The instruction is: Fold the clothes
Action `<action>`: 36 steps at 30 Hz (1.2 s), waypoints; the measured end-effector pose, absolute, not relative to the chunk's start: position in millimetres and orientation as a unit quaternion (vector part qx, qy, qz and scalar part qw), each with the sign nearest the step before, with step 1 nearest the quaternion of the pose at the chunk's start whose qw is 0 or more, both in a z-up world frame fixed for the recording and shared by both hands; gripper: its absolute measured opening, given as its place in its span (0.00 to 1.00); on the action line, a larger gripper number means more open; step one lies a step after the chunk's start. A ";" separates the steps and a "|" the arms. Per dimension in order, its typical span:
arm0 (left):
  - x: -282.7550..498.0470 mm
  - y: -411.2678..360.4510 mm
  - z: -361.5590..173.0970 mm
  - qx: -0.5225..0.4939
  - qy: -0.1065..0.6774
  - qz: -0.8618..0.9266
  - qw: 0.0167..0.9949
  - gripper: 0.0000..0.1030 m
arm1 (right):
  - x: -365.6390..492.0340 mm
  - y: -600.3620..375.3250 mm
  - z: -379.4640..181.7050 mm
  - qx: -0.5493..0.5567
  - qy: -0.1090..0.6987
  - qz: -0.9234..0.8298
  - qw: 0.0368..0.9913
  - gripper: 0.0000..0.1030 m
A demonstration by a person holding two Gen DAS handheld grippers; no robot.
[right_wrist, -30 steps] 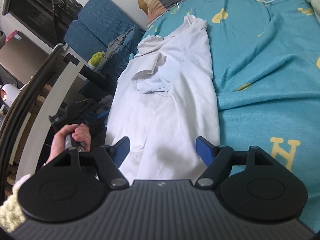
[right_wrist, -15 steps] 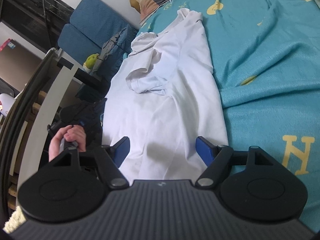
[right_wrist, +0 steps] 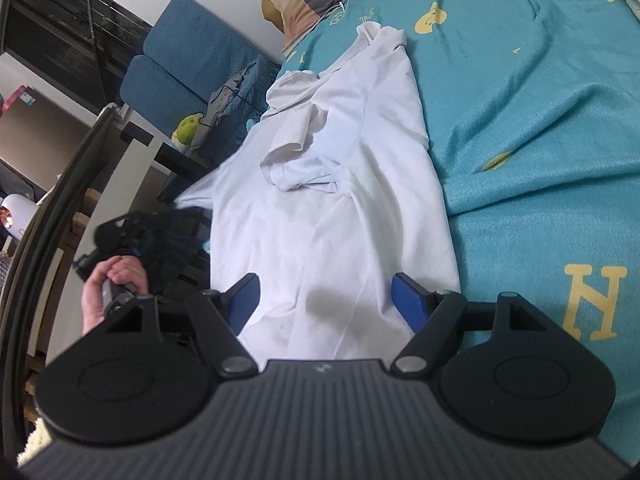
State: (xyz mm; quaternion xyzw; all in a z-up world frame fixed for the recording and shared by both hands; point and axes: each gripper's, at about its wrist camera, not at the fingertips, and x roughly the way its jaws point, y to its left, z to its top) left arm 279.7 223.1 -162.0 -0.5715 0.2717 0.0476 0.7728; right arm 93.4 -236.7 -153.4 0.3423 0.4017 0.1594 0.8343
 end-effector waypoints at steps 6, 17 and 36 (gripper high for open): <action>275.4 246.2 -169.0 -0.567 0.254 0.081 0.779 0.02 | 95.4 -236.4 -154.2 0.342 0.403 0.159 0.834 0.73; 272.8 255.1 -223.3 -0.651 0.320 0.048 0.687 0.53 | 97.3 -235.0 -156.1 0.334 0.408 0.153 0.835 0.74; 323.1 159.9 -100.2 -0.299 0.257 0.009 0.919 0.04 | 90.8 -234.6 -144.5 0.341 0.395 0.154 0.839 0.74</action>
